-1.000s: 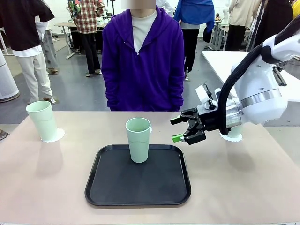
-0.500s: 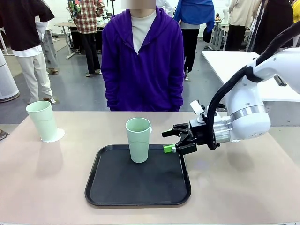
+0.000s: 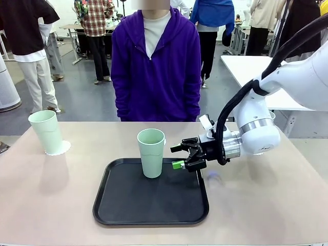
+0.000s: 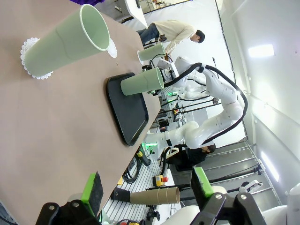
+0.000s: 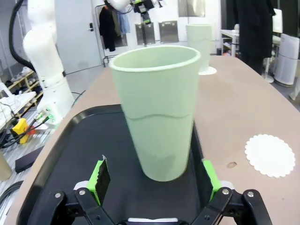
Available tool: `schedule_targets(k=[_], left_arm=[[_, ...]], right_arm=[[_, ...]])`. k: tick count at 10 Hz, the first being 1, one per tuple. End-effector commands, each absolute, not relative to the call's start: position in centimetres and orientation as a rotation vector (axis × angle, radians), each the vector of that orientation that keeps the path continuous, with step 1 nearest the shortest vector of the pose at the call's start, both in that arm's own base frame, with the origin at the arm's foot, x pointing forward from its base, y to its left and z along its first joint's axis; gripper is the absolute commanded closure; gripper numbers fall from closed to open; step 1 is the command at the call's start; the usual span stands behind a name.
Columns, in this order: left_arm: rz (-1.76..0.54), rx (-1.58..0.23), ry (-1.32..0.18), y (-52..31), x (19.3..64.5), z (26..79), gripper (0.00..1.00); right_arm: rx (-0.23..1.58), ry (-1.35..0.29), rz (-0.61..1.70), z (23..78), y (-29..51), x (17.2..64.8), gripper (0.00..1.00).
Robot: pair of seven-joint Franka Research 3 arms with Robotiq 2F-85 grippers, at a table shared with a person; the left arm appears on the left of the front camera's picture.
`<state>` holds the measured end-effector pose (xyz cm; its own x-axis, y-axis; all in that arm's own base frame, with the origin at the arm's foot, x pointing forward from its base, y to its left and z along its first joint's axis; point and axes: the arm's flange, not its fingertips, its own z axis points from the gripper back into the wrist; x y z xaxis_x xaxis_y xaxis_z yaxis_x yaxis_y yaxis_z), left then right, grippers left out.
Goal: Place coasters on the table and set cups on them.
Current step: Take one Reusable plastic cup from the Flat Tray and place it on a coaster set by the human.
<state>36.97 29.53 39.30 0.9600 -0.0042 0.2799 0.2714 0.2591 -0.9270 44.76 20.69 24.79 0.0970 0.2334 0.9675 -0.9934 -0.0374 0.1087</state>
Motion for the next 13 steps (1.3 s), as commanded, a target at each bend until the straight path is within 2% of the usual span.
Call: schedule_targets(k=[1,13], left_arm=[[-0.184,-1.288,-0.237,29.5,36.9,39.5,0.00],[-0.184,-1.288,-0.237,29.5,36.9,39.5,0.00]], right_arm=[[1.138,-0.929,1.289,25.1,20.6,44.1,0.00],[1.127,-0.956,1.314,24.4,22.8,45.4,0.00]])
